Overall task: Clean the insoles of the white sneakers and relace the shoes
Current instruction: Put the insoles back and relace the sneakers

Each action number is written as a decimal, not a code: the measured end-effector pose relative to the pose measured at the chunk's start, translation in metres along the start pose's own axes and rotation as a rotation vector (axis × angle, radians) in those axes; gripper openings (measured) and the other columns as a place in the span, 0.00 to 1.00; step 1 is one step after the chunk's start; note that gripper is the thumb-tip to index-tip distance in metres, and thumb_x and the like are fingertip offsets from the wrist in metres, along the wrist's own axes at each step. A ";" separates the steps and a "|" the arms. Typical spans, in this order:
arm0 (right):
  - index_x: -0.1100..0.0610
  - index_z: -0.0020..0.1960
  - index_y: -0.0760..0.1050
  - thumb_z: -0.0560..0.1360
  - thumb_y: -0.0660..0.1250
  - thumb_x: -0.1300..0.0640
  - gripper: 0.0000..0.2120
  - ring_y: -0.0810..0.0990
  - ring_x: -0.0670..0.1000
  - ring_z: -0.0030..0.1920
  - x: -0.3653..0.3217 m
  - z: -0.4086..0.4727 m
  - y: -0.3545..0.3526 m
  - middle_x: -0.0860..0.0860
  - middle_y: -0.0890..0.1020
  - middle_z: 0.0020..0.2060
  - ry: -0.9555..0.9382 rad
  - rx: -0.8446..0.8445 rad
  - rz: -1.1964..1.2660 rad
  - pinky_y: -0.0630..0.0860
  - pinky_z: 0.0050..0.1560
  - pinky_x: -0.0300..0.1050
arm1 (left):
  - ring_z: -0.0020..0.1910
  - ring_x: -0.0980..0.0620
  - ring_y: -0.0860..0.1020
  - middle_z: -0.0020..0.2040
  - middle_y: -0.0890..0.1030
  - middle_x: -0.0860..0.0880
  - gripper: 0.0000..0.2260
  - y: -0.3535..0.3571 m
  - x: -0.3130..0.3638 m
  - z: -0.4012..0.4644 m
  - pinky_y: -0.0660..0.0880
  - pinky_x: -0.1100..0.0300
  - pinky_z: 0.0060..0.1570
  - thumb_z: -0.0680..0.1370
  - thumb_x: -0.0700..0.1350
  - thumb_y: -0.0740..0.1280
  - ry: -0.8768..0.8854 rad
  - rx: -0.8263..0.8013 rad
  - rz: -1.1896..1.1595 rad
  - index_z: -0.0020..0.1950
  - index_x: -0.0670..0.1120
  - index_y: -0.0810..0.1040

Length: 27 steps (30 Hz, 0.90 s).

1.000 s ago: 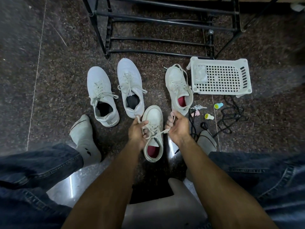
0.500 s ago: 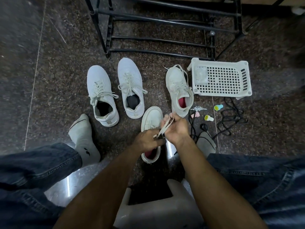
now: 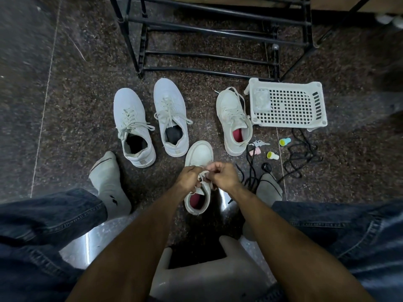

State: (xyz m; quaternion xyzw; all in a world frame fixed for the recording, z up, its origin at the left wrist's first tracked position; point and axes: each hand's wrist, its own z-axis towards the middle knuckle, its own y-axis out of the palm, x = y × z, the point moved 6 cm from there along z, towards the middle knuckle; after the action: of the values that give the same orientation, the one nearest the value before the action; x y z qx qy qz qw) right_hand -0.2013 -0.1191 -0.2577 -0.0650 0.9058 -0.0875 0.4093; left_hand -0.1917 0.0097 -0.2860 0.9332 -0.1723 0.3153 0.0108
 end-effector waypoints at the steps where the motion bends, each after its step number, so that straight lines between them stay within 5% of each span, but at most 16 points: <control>1: 0.58 0.39 0.81 0.72 0.69 0.72 0.11 0.78 0.37 0.29 -0.002 0.002 -0.003 0.44 0.81 0.33 -0.035 0.009 -0.074 0.76 0.35 0.31 | 0.26 0.49 0.73 0.32 0.76 0.43 0.09 -0.001 0.000 -0.001 0.65 0.62 0.24 0.79 0.44 0.61 -0.007 0.011 -0.035 0.46 0.42 0.78; 4: 0.54 0.35 0.79 0.72 0.69 0.70 0.13 0.76 0.38 0.26 0.002 0.004 -0.017 0.45 0.80 0.27 -0.002 -0.018 -0.175 0.76 0.32 0.34 | 0.25 0.48 0.73 0.28 0.77 0.44 0.10 -0.005 -0.001 -0.001 0.68 0.62 0.24 0.76 0.38 0.62 -0.013 0.041 -0.161 0.37 0.40 0.80; 8: 0.63 0.49 0.80 0.72 0.61 0.74 0.13 0.74 0.47 0.23 0.008 -0.012 -0.024 0.53 0.78 0.26 0.178 -0.218 -0.230 0.75 0.27 0.39 | 0.31 0.52 0.77 0.32 0.80 0.47 0.11 -0.002 0.001 -0.002 0.72 0.67 0.28 0.75 0.36 0.62 0.017 0.016 -0.193 0.37 0.39 0.82; 12: 0.58 0.63 0.76 0.69 0.58 0.75 0.27 0.73 0.47 0.20 0.006 -0.022 -0.008 0.51 0.75 0.20 0.176 -0.378 -0.352 0.73 0.24 0.38 | 0.26 0.53 0.78 0.27 0.80 0.50 0.07 0.002 0.004 -0.004 0.72 0.65 0.26 0.74 0.35 0.66 -0.004 0.007 -0.246 0.39 0.39 0.82; 15: 0.51 0.69 0.71 0.70 0.60 0.70 0.30 0.75 0.48 0.25 0.003 -0.027 0.007 0.50 0.77 0.29 0.126 -0.434 -0.448 0.71 0.26 0.37 | 0.33 0.50 0.81 0.32 0.83 0.48 0.08 0.000 0.004 -0.003 0.75 0.63 0.32 0.74 0.34 0.66 -0.002 0.028 -0.262 0.38 0.40 0.83; 20: 0.49 0.44 0.80 0.75 0.67 0.58 0.06 0.77 0.48 0.30 0.004 -0.024 0.013 0.53 0.81 0.34 0.012 -0.332 -0.348 0.75 0.33 0.43 | 0.34 0.54 0.80 0.34 0.82 0.51 0.05 -0.002 0.006 -0.005 0.76 0.65 0.31 0.74 0.34 0.67 -0.001 0.066 -0.246 0.44 0.37 0.83; 25: 0.47 0.26 0.76 0.75 0.70 0.62 0.21 0.70 0.39 0.23 0.012 -0.010 0.017 0.41 0.75 0.21 -0.032 -0.197 -0.251 0.68 0.31 0.39 | 0.24 0.55 0.77 0.26 0.79 0.49 0.03 -0.004 0.007 -0.009 0.73 0.67 0.25 0.74 0.32 0.67 -0.036 0.070 -0.315 0.41 0.36 0.80; 27: 0.49 0.26 0.76 0.74 0.71 0.64 0.20 0.70 0.40 0.24 0.015 -0.007 0.018 0.41 0.74 0.20 0.008 -0.168 -0.231 0.68 0.33 0.41 | 0.25 0.54 0.76 0.23 0.77 0.51 0.08 -0.011 0.007 -0.009 0.73 0.65 0.29 0.75 0.32 0.66 0.007 0.096 -0.260 0.37 0.40 0.78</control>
State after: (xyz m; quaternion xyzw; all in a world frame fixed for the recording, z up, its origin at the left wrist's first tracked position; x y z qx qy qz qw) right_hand -0.2168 -0.1040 -0.2679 -0.2025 0.8980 -0.0583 0.3862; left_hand -0.1884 0.0193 -0.2734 0.9459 -0.0346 0.3225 0.0076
